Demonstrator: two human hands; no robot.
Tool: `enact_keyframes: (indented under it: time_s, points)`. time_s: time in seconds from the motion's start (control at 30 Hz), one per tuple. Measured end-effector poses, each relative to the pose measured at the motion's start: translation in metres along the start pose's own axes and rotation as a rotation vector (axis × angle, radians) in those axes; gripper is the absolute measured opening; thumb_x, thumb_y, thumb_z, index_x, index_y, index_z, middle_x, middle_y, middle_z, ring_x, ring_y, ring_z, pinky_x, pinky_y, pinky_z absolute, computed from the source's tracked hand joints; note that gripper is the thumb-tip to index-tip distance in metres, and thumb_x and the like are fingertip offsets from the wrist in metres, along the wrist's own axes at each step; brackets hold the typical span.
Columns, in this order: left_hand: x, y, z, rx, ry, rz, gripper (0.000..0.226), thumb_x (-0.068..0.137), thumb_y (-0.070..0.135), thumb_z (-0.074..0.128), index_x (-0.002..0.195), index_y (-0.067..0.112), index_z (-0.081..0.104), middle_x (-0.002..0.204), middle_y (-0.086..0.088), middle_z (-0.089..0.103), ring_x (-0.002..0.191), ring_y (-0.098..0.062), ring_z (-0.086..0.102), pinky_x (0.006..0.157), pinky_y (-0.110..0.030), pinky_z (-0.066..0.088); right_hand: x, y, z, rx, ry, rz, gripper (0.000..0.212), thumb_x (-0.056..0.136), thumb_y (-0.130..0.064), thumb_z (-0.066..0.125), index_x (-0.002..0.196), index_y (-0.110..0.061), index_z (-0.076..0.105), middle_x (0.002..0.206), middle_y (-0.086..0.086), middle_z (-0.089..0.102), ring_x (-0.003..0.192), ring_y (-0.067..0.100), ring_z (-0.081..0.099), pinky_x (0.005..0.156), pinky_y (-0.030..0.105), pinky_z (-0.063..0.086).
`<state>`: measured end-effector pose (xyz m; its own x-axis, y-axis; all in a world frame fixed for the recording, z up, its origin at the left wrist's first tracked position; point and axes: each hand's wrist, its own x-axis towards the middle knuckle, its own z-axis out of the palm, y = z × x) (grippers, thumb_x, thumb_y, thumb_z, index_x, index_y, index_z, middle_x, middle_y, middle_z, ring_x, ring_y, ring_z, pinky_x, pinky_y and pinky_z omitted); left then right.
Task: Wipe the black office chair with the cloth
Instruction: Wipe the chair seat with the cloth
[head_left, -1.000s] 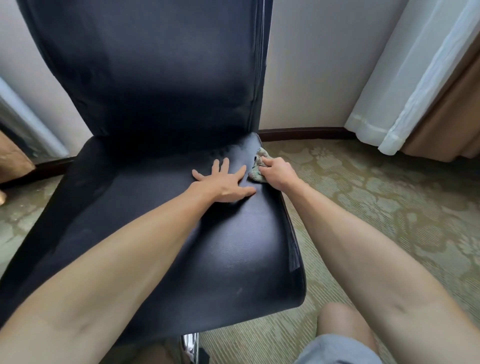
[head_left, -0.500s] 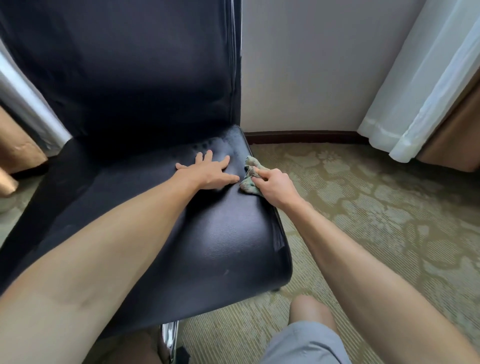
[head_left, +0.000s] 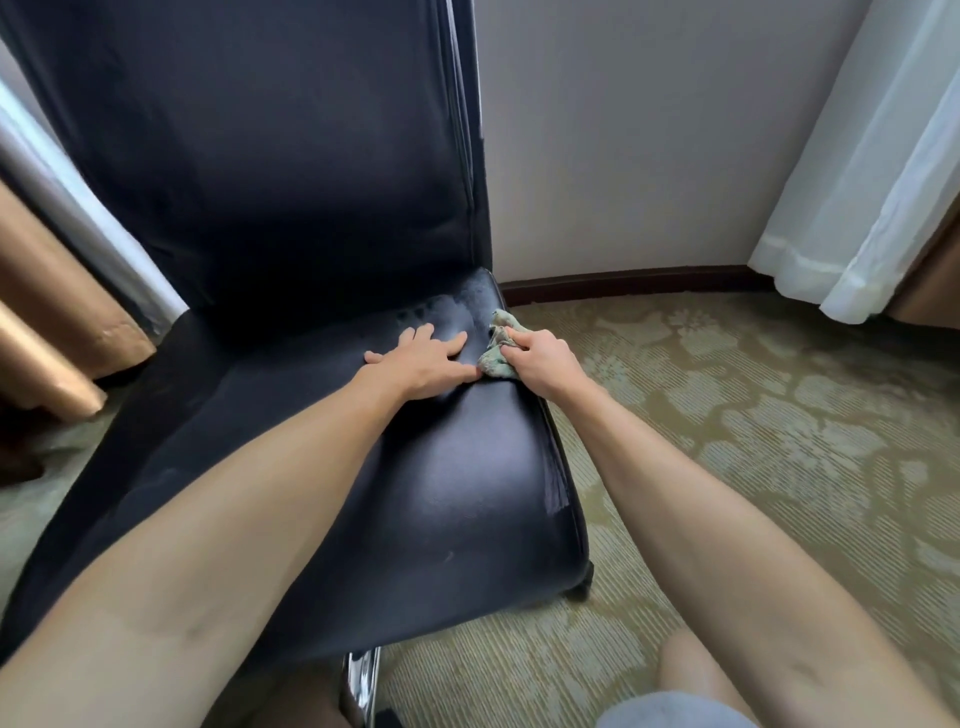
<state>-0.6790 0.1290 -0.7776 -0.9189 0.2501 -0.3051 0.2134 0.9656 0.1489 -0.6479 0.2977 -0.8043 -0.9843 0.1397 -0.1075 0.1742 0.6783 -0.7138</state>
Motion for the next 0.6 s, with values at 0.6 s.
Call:
enact_keyframes:
  time_s: [0.6]
  points:
    - [-0.020, 0.007, 0.014, 0.069, -0.053, 0.030, 0.071, 0.090, 0.074, 0.030, 0.152, 0.047, 0.008, 0.164, -0.002, -0.008, 0.149, -0.026, -0.013, 0.107, -0.073, 0.002, 0.009, 0.001, 0.000, 0.143, -0.008, 0.032, 0.045, 0.092, -0.031, 0.055, 0.137, -0.026, 0.052, 0.141, 0.003, 0.052, 0.133, 0.025, 0.044, 0.108, 0.028, 0.033]
